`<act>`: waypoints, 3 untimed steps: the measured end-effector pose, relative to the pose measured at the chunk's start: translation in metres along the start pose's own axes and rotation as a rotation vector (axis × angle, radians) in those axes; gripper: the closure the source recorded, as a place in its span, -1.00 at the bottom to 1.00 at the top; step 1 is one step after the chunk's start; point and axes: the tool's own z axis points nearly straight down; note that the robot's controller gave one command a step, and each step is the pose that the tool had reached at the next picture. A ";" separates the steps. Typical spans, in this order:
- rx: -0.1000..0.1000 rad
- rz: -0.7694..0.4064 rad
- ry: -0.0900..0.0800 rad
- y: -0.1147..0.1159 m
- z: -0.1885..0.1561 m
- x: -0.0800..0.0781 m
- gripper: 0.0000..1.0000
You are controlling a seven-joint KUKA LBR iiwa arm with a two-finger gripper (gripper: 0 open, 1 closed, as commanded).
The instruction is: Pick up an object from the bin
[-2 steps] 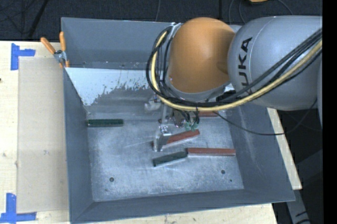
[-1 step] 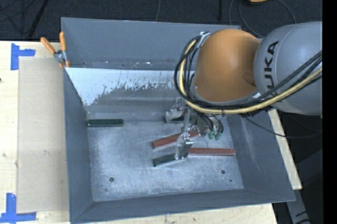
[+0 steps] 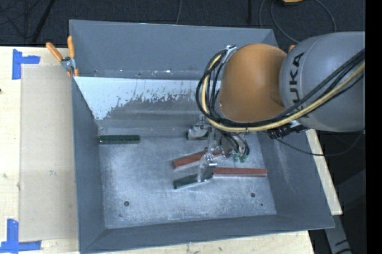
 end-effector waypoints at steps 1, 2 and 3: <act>-0.005 -0.136 -0.031 0.004 0.085 0.012 1.00; -0.005 -0.135 -0.030 0.004 0.085 0.012 1.00; -0.002 -0.151 0.001 -0.014 -0.071 -0.008 1.00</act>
Offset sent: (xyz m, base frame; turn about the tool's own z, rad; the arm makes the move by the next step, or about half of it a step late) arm 0.0000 0.0000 0.0000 0.0000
